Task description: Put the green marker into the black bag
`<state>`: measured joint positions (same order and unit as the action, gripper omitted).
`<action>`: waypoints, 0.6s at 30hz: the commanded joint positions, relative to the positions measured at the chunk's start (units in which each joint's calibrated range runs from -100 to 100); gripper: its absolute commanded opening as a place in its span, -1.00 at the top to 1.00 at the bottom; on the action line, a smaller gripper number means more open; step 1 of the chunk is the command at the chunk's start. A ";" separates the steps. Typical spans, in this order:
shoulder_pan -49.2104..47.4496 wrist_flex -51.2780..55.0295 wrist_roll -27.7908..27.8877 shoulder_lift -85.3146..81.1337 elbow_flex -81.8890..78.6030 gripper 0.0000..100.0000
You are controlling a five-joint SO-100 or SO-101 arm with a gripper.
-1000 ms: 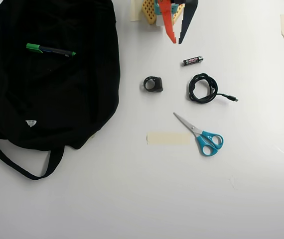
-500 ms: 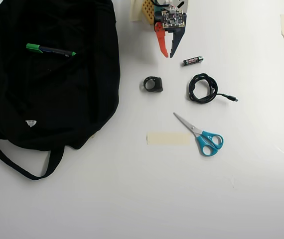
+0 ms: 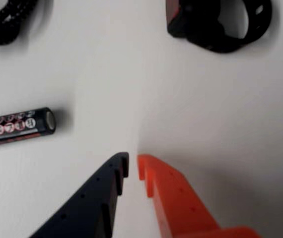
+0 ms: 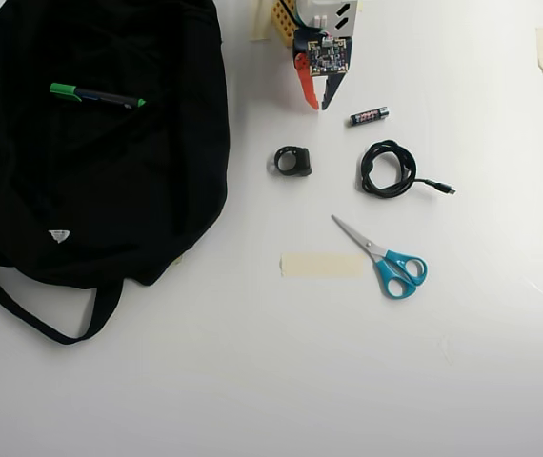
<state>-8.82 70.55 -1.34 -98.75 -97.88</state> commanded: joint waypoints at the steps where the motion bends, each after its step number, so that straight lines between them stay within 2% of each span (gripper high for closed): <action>1: -0.23 2.15 0.24 -0.66 -1.40 0.96; 18: 0.44 2.15 0.19 -0.58 -1.40 0.96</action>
<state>-8.67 70.55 -1.34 -98.75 -97.88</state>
